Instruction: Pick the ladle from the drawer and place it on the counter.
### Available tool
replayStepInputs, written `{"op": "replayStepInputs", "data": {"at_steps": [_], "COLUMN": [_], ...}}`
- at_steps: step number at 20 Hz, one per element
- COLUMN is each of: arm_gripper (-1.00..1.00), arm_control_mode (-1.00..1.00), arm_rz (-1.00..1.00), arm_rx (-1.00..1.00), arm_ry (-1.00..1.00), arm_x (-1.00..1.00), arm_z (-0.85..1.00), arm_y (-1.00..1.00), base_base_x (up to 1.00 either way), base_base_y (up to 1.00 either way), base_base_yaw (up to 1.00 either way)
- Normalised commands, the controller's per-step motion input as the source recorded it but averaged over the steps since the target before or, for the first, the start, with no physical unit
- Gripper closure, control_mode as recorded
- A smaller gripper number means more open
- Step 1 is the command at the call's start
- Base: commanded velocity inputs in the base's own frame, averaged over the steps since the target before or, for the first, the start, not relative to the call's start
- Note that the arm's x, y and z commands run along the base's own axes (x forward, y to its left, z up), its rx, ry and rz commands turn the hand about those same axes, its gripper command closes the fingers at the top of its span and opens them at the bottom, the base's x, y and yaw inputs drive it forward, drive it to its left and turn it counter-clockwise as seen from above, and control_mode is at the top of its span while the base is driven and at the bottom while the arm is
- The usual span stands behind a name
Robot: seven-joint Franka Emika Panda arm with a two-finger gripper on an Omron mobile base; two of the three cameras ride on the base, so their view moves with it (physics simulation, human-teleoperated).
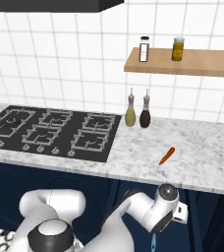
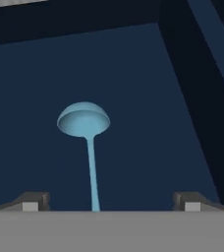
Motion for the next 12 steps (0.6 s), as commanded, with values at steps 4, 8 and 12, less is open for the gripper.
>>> {"op": "replayStepInputs", "data": {"at_steps": [4,8,12], "arm_gripper": [-1.0,-1.0,-1.0], "arm_control_mode": [-1.0,-1.0,-1.0], "arm_rz": [0.0,0.0,0.0], "arm_rx": [0.0,0.0,0.0], "arm_ry": [-0.17,0.0,0.01], "arm_x": [0.01,0.02,0.09], "arm_z": [-0.05,0.0,0.0], "arm_y": [0.09,0.12,0.28], "base_base_x": [0.0,0.0,0.0], "base_base_y": [0.0,0.0,0.0], "base_base_yaw": [0.0,0.0,0.0]}}
